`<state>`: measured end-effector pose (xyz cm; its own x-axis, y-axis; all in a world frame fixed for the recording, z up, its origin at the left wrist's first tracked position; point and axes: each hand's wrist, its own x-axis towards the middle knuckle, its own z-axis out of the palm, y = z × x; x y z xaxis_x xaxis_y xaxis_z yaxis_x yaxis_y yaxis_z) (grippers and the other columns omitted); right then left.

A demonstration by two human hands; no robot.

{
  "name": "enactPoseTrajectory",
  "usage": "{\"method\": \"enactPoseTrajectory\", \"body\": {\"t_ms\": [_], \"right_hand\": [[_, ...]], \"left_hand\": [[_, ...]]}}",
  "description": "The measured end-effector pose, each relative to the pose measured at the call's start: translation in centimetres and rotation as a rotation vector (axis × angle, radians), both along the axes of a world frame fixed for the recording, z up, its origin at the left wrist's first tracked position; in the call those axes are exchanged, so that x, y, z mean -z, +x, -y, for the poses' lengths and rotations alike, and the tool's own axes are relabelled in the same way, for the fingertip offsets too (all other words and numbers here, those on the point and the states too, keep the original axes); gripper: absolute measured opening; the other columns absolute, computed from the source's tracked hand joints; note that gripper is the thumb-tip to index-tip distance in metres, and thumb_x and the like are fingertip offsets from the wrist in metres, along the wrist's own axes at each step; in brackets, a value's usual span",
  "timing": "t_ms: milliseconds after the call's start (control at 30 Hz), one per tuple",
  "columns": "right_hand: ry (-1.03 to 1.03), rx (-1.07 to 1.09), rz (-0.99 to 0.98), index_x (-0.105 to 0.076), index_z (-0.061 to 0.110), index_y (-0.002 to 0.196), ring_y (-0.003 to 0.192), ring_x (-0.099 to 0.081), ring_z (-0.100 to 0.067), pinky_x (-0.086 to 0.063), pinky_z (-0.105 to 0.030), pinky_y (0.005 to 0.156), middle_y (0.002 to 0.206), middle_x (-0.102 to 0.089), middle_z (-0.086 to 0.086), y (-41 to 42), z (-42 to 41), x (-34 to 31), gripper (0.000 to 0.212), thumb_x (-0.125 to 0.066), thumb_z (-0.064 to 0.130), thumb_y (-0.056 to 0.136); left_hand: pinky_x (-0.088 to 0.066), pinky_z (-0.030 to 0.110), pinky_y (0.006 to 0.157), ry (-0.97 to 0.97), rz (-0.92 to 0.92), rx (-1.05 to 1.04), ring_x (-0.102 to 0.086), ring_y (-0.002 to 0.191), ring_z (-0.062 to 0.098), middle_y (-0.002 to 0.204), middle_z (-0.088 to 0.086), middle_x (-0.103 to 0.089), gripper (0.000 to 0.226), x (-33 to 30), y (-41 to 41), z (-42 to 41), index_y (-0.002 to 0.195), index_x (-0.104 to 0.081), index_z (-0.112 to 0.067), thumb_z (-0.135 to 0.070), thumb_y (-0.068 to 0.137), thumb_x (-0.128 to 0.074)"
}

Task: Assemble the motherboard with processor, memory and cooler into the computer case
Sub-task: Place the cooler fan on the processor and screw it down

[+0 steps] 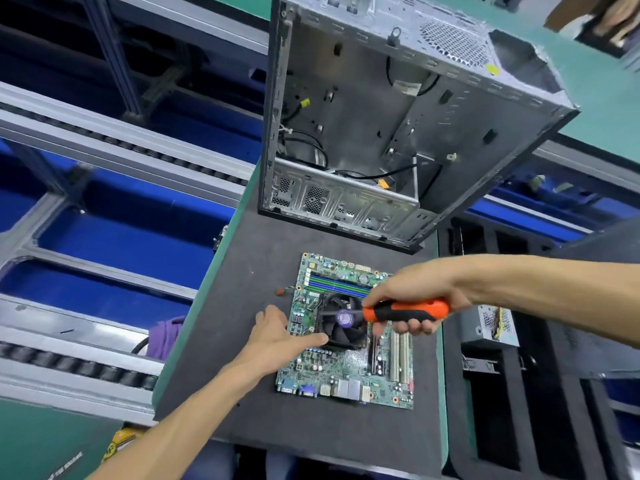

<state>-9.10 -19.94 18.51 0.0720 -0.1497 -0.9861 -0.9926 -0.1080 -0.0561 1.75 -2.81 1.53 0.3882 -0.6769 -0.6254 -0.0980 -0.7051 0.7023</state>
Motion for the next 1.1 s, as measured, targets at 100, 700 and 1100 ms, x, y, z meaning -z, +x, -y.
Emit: {"method": "enactPoseTrajectory", "body": {"t_ms": [100,700,1100], "right_hand": [[-0.177,-0.117,0.197,-0.06,0.015,0.065,0.037,-0.043,-0.012,-0.034,-0.017,0.036,0.053,-0.051,-0.001,0.3,0.8,-0.9,0.038,-0.058,0.034,0.098],[-0.804,-0.804,0.424,-0.08,0.018,0.085,0.061,-0.066,-0.016,-0.056,-0.028,0.058,0.067,-0.073,0.0,1.8,0.7,-0.3,0.036,-0.069,0.052,0.084],[-0.804,-0.836,0.407,-0.08,0.016,0.084,0.06,-0.067,-0.019,-0.057,-0.029,0.056,0.064,-0.072,-0.001,2.3,0.7,-0.6,0.035,-0.067,0.049,0.083]], "left_hand": [[-0.04,0.017,0.064,-0.217,0.053,-0.076,-0.049,0.085,0.008,0.105,-0.004,-0.044,0.047,0.1,-0.2,0.0,0.096,-0.042,-0.026,-0.047,0.076,-0.08],[-0.046,0.035,0.088,-0.408,0.378,0.051,-0.055,0.094,0.012,0.098,-0.013,-0.067,0.022,1.3,0.5,2.8,0.114,-0.075,-0.023,-0.024,0.093,-0.066],[-0.05,0.033,0.083,-0.404,0.279,0.01,-0.058,0.089,0.009,0.09,-0.014,-0.063,0.023,1.2,0.4,2.7,0.111,-0.075,-0.022,-0.021,0.093,-0.06]]}}
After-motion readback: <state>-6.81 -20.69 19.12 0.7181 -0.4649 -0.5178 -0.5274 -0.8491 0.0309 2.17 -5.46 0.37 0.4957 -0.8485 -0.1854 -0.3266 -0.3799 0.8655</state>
